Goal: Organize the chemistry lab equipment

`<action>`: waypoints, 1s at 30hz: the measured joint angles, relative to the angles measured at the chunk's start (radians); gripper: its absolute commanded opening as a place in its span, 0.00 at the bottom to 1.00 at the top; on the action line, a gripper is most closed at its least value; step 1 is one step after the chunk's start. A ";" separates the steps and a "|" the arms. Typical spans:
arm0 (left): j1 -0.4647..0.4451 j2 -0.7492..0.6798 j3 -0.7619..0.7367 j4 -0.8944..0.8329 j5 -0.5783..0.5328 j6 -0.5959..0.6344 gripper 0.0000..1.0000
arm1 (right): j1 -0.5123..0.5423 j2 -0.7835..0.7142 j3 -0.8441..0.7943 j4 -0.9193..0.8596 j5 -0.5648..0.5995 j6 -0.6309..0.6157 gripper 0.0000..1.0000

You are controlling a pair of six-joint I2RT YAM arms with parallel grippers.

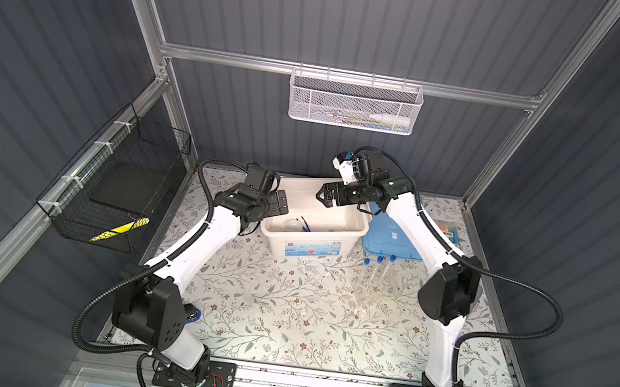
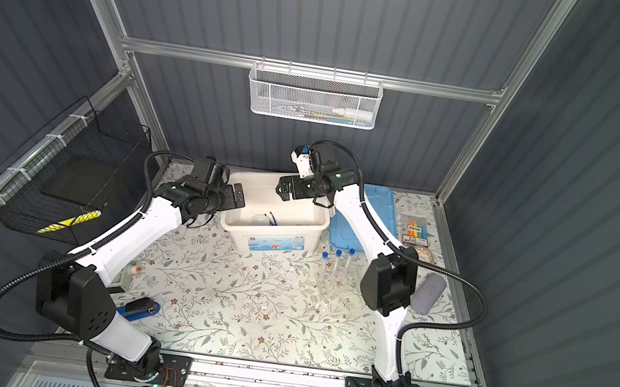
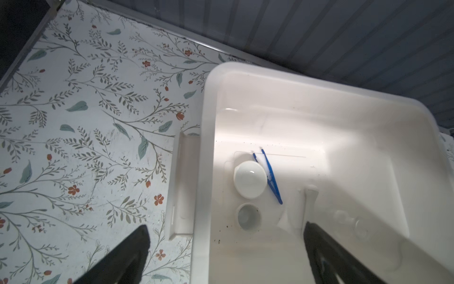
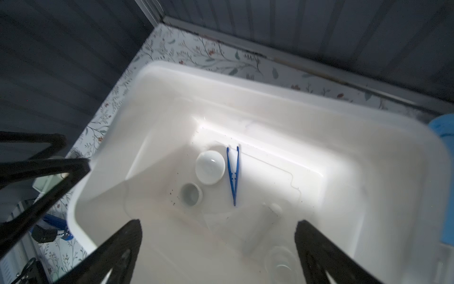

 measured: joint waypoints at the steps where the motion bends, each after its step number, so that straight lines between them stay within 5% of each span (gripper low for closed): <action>1: -0.006 0.003 0.016 0.001 -0.008 0.003 1.00 | -0.005 -0.017 -0.001 0.008 0.000 0.007 0.99; 8: -0.058 0.024 0.069 0.008 -0.054 0.016 1.00 | -0.116 -0.121 -0.079 0.056 0.013 0.057 0.97; 16: -0.096 0.089 0.126 0.007 -0.065 0.042 1.00 | -0.369 -0.233 -0.259 0.055 0.115 0.097 0.85; 22: -0.097 0.116 0.164 0.008 -0.064 0.060 1.00 | -0.544 -0.222 -0.383 0.019 0.208 0.092 0.79; 30: -0.097 0.131 0.178 0.007 -0.061 0.064 1.00 | -0.636 -0.142 -0.432 0.000 0.261 0.058 0.70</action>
